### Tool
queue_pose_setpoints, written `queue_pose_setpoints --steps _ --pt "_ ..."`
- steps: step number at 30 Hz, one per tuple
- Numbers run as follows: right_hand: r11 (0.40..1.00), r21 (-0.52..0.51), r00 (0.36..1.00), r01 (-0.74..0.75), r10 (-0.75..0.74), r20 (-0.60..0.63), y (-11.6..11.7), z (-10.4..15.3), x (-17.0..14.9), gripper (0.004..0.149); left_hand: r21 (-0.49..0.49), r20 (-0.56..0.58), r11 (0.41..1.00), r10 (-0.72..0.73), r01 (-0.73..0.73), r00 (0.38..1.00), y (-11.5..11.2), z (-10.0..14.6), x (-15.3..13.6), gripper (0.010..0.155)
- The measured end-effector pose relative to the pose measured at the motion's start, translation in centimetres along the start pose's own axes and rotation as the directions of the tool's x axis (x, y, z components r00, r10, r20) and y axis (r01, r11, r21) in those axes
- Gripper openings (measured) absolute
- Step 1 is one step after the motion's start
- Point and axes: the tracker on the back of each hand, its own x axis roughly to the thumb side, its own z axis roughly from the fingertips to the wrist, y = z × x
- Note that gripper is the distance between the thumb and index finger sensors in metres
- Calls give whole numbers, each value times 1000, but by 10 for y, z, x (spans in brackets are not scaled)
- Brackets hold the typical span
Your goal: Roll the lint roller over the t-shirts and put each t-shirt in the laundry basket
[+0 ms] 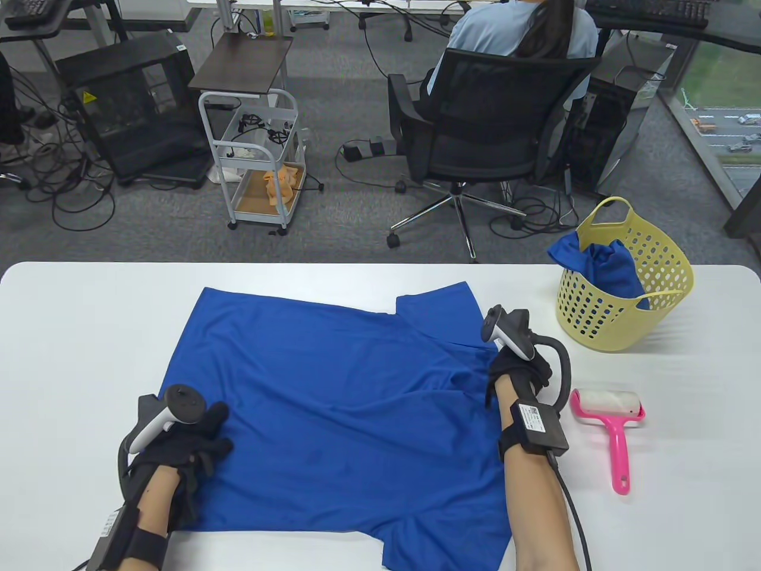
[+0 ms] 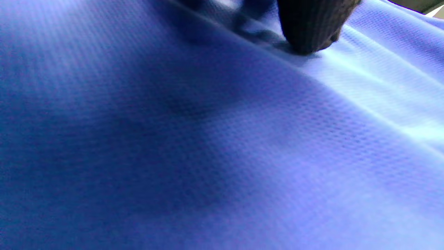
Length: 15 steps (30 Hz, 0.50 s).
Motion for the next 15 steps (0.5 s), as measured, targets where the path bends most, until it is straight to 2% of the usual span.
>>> queue_pose_setpoints --steps 2,6,9,13,15 --pt "991 -128 998 36 -41 -40 -10 -9 -2 36 -2 -1 1000 1 -1 1000 0 0 0 72" --pt "983 -163 994 81 -91 -53 -28 -34 -2 36 -37 -20 999 24 -25 999 -3 1 1 72" --pt "976 -188 992 105 -116 -47 -31 -46 2 36 -66 -41 996 49 -51 998 -4 2 2 73" --pt "951 -287 992 114 -125 -19 -28 -48 8 38 -78 -49 996 38 -42 998 -4 2 3 73" --pt "957 -264 992 124 -125 15 -30 -40 5 44 -79 -49 996 42 -46 998 -4 2 3 74"
